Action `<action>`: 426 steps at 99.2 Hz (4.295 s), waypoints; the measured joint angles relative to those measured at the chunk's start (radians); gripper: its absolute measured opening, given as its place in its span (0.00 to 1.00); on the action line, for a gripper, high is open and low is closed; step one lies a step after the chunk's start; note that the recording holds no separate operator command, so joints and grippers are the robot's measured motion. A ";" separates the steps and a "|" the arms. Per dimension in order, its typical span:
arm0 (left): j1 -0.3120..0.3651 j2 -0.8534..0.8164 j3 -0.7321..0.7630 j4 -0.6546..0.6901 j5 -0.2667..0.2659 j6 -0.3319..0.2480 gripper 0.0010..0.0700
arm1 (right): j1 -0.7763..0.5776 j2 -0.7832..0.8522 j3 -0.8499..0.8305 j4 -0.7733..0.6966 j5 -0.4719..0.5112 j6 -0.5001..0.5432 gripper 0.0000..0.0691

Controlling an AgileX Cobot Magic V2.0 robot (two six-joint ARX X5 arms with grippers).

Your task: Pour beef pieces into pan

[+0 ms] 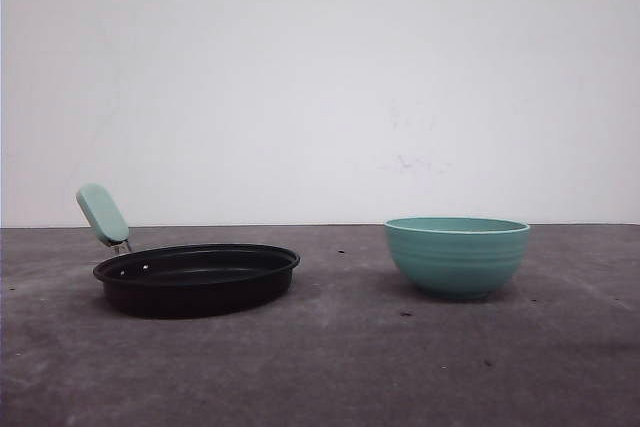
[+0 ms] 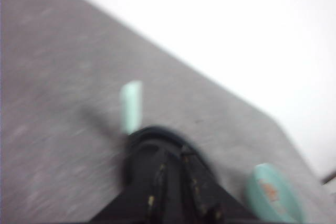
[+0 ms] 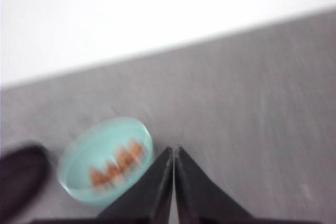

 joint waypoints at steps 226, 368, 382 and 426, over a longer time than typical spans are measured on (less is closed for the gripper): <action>-0.011 1.605 0.461 0.694 0.226 -0.217 0.27 | 0.001 0.473 0.888 -0.709 -0.175 -0.105 0.99; -0.190 0.706 0.486 -0.187 0.231 0.045 0.07 | 0.026 1.613 0.872 -0.335 -0.311 -0.125 0.32; -0.190 0.701 0.486 -0.217 0.231 0.052 0.07 | 0.028 1.658 0.872 -0.319 -0.310 -0.101 0.26; -0.192 0.701 0.486 -0.225 0.230 0.074 0.07 | 0.074 1.671 0.869 -0.286 -0.274 -0.087 0.02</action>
